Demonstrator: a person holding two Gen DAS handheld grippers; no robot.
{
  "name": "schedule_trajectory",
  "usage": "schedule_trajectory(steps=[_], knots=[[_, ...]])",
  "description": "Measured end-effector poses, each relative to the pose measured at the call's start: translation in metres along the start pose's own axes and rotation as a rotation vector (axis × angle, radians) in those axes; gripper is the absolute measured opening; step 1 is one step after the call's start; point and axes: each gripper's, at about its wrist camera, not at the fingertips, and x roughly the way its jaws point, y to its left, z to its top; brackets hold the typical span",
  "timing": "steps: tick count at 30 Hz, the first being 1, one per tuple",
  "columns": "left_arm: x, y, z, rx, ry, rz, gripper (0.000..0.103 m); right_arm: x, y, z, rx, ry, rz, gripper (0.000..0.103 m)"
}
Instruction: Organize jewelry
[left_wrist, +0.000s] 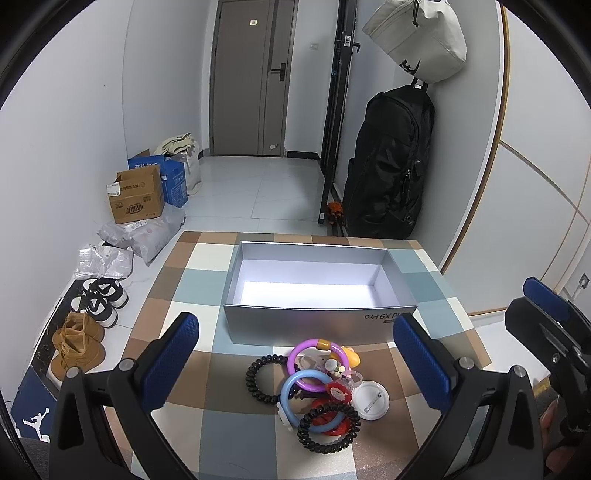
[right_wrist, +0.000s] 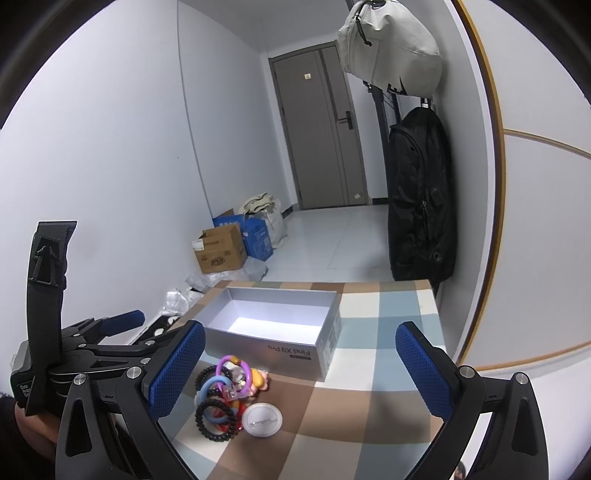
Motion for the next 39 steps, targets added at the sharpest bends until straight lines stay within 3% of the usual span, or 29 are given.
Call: schedule_trajectory(steps=[23, 32, 39], knots=[[0.008, 0.0, -0.005, -0.004, 0.038, -0.035, 0.102, 0.002, -0.001, -0.002, 0.008, 0.01, -0.02, 0.103], [0.022, 0.009, -0.011, -0.045, 0.155, -0.119, 0.101, 0.01, -0.008, 0.001, 0.035, 0.065, -0.035, 0.103], [0.033, 0.003, -0.022, -0.001, 0.256, -0.168, 0.094, 0.022, -0.019, 0.003, 0.071, 0.135, -0.055, 0.103]])
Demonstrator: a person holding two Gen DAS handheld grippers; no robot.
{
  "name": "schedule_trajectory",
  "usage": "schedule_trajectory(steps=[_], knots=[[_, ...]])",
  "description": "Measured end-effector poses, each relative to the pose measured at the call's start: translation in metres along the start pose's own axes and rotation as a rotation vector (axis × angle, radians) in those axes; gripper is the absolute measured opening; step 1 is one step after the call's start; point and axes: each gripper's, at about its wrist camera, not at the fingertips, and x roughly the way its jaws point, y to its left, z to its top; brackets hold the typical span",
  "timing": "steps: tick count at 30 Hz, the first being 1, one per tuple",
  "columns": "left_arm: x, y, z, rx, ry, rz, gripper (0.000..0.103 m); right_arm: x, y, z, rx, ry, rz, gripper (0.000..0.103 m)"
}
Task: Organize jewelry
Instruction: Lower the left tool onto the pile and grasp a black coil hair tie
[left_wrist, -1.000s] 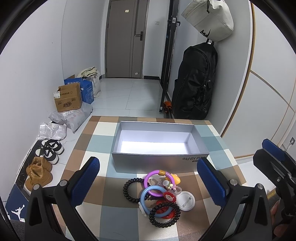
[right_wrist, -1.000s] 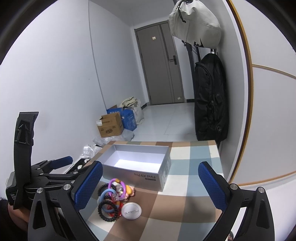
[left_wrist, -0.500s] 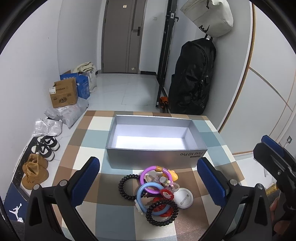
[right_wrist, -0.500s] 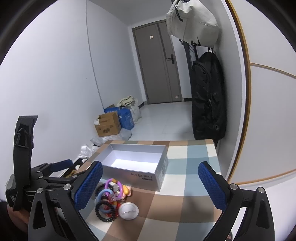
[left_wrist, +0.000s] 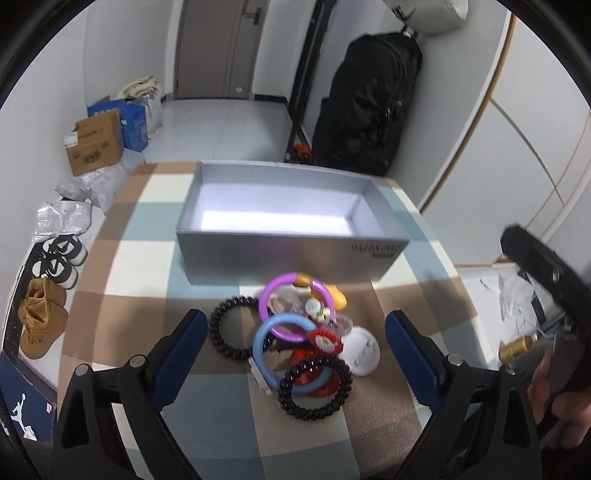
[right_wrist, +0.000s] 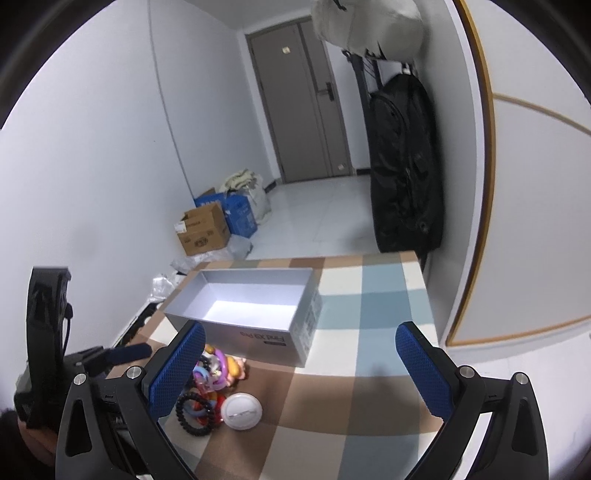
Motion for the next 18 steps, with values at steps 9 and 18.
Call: schedule_trajectory(steps=[9, 18], knots=[[0.018, 0.003, -0.008, 0.007, 0.112, 0.01, 0.077, 0.008, -0.009, 0.005, 0.041, 0.048, 0.011, 0.103], [0.014, 0.008, -0.009, -0.045, 0.129, -0.017, 0.064, 0.008, -0.01, 0.005, 0.057, 0.069, 0.023, 0.103]])
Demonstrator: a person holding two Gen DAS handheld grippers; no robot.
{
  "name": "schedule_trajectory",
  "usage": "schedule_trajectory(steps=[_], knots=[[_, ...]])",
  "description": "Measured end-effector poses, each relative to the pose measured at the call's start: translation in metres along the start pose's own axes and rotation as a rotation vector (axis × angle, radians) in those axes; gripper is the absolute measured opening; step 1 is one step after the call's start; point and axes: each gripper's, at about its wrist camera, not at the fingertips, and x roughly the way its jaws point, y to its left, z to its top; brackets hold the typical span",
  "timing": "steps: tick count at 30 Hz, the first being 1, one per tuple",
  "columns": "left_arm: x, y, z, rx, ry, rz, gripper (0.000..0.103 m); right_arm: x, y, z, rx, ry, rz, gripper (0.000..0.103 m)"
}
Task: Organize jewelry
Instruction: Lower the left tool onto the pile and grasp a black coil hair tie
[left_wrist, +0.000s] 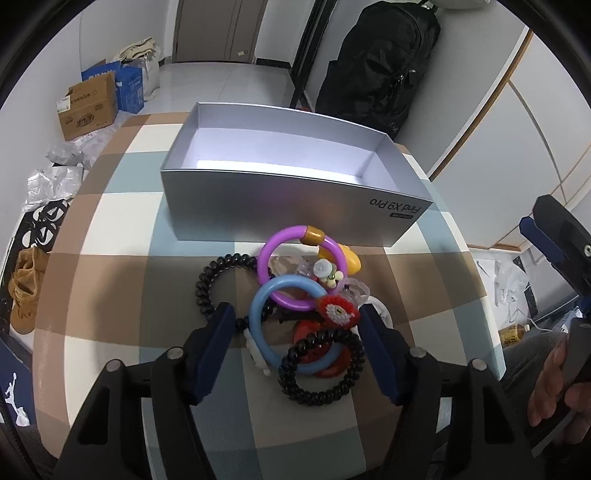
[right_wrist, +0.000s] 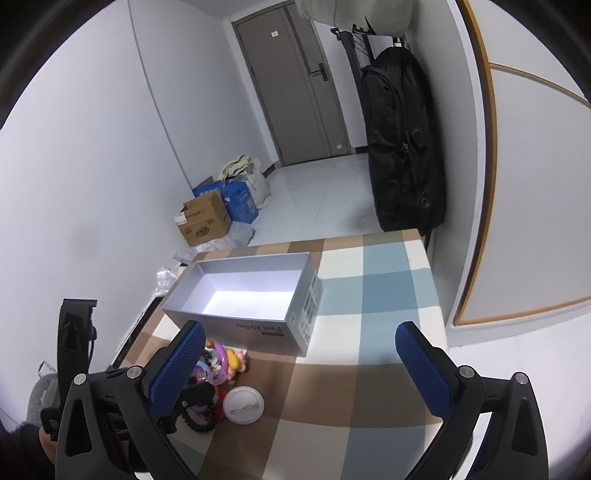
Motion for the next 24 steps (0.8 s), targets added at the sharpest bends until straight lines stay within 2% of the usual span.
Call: schedule_trajectory(steps=[5, 8, 12, 18, 19, 20, 22, 24], knots=[[-0.004, -0.004, -0.003, 0.032, -0.014, 0.009, 0.064, -0.001, -0.001, 0.0, 0.007, -0.003, -0.006, 0.103], [-0.001, -0.008, -0.007, 0.051, 0.005, 0.014, 0.064, -0.001, 0.001, -0.001, 0.006, -0.001, -0.009, 0.103], [0.006, -0.016, -0.01, 0.079, 0.026, 0.062, 0.064, -0.001, 0.005, -0.003, -0.01, -0.003, -0.018, 0.103], [0.005, -0.023, -0.016, 0.12, 0.017, 0.12, 0.062, -0.003, 0.005, -0.006, -0.028, -0.012, -0.037, 0.103], [0.005, -0.024, -0.017, 0.129, 0.015, 0.131, 0.058, -0.003, 0.005, -0.006, -0.028, -0.013, -0.039, 0.103], [0.003, -0.026, -0.018, 0.142, 0.009, 0.142, 0.046, -0.003, 0.005, -0.007, -0.028, -0.016, -0.041, 0.103], [0.001, -0.03, -0.021, 0.173, -0.001, 0.175, 0.03, -0.003, 0.004, -0.007, -0.028, -0.02, -0.043, 0.103], [-0.001, -0.03, -0.022, 0.183, -0.008, 0.18, 0.025, -0.004, 0.006, -0.007, -0.033, -0.024, -0.045, 0.103]])
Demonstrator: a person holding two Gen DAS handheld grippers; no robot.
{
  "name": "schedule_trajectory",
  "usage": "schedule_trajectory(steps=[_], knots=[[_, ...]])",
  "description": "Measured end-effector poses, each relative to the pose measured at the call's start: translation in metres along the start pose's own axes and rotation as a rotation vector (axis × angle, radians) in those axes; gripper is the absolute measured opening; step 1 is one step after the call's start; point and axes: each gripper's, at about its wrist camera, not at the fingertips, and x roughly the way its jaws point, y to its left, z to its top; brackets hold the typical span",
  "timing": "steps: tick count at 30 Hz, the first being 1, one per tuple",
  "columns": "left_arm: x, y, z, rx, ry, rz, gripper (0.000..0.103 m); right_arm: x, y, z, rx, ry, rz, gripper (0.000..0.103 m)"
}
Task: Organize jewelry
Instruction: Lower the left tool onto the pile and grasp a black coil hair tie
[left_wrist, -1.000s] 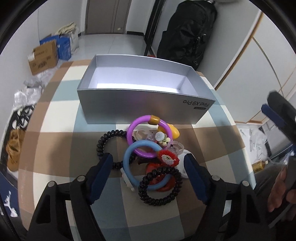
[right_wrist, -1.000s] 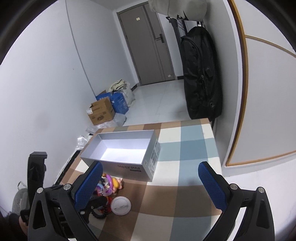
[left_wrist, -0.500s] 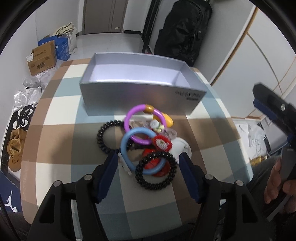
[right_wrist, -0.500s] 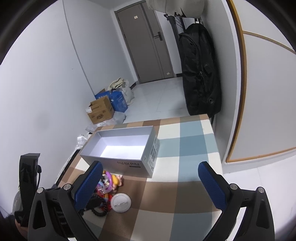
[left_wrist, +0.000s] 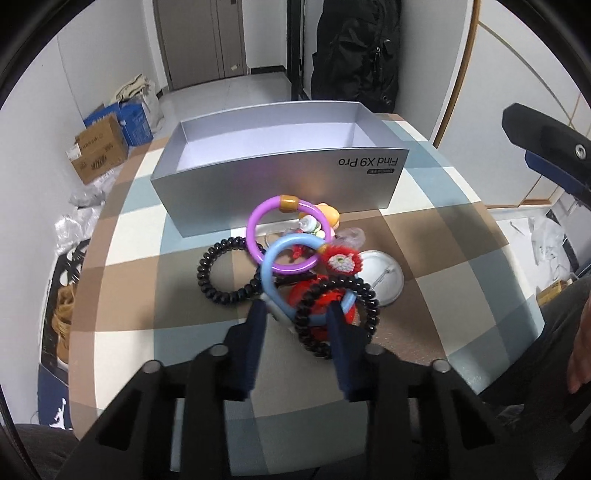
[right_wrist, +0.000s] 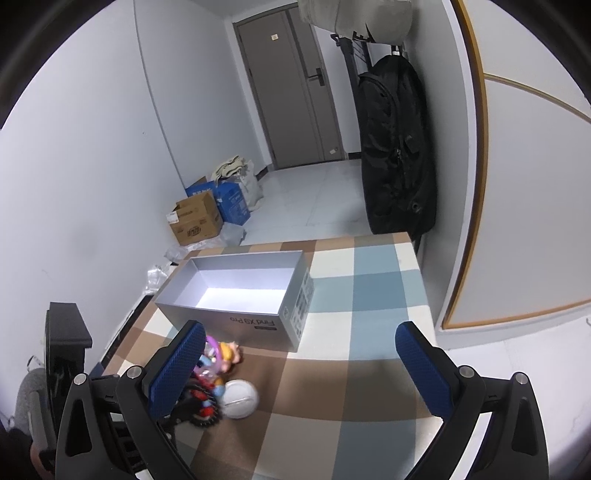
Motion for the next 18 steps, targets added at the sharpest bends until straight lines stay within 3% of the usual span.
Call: schedule_trajectory(steps=[6, 7, 8, 18], knots=[[-0.003, 0.006, 0.0, -0.016, -0.014, 0.005, 0.016, -0.001, 0.003, -0.001, -0.016, -0.006, -0.003, 0.103], [-0.003, 0.005, 0.0, -0.011, -0.017, 0.014, 0.007, -0.002, 0.003, -0.002, -0.018, -0.007, -0.004, 0.103], [-0.004, 0.005, 0.001, -0.005, -0.024, 0.025, 0.006, -0.002, 0.004, -0.002, -0.022, -0.007, -0.005, 0.103], [-0.019, 0.009, 0.005, -0.043, -0.073, -0.077, 0.005, 0.001, 0.0, -0.005, -0.007, 0.011, -0.012, 0.103]])
